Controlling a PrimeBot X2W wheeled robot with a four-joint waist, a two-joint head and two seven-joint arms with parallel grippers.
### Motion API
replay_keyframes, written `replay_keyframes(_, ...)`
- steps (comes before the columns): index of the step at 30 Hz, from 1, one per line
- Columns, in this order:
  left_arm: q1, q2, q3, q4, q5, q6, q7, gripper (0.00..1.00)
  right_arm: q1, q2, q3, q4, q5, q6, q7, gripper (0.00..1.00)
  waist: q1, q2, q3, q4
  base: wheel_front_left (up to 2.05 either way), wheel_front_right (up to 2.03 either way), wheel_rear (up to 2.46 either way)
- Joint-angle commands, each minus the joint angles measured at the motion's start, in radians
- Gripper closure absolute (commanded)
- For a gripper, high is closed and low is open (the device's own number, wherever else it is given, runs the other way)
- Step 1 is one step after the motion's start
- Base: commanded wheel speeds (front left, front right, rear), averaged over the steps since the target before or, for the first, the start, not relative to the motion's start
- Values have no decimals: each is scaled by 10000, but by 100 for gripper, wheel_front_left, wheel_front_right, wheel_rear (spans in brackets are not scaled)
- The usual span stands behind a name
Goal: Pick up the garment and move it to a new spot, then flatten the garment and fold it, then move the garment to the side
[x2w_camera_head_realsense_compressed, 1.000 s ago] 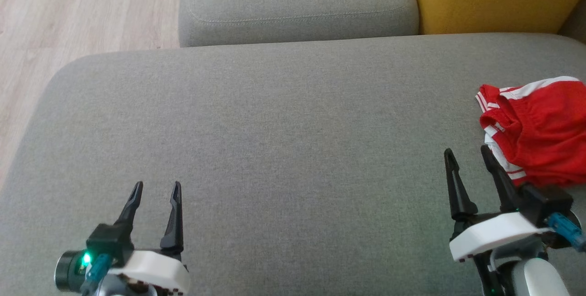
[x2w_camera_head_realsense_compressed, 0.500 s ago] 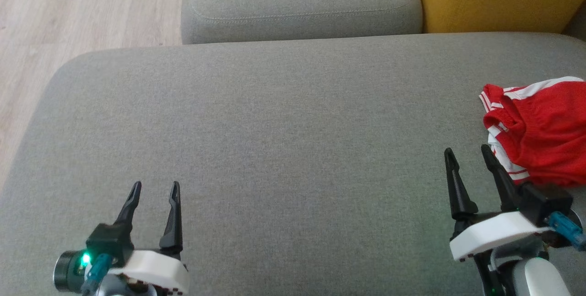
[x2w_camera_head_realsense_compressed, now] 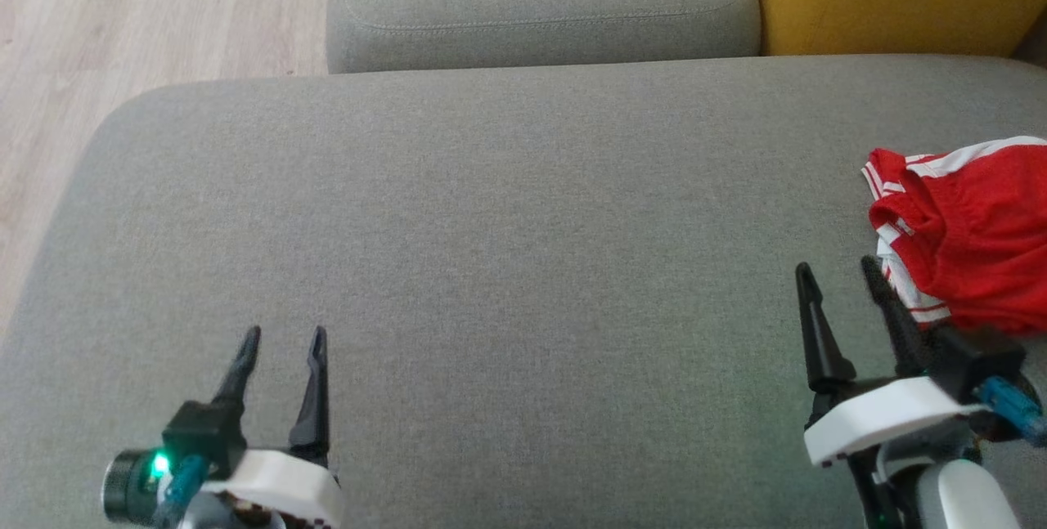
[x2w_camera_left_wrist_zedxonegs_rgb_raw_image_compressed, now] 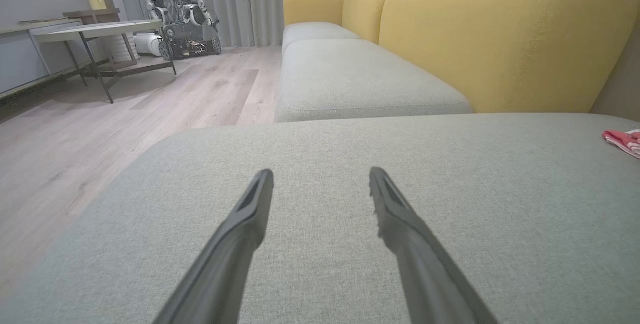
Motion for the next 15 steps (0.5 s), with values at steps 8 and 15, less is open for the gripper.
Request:
replay_keyframes(8, 60, -136, 24, 468, -628, -96, 82, 100, 27, -19, 54, 537, 654, 0, -1, 100, 0, -1, 14, -10, 0, 0, 0)
replay_keyframes(15, -54, -157, 154, 559, -1349, -228, 197, 100, -56, -58, 32, 639, 1397, -1, 15, 100, 0, -1, 21, -24, 0, 0, 0)
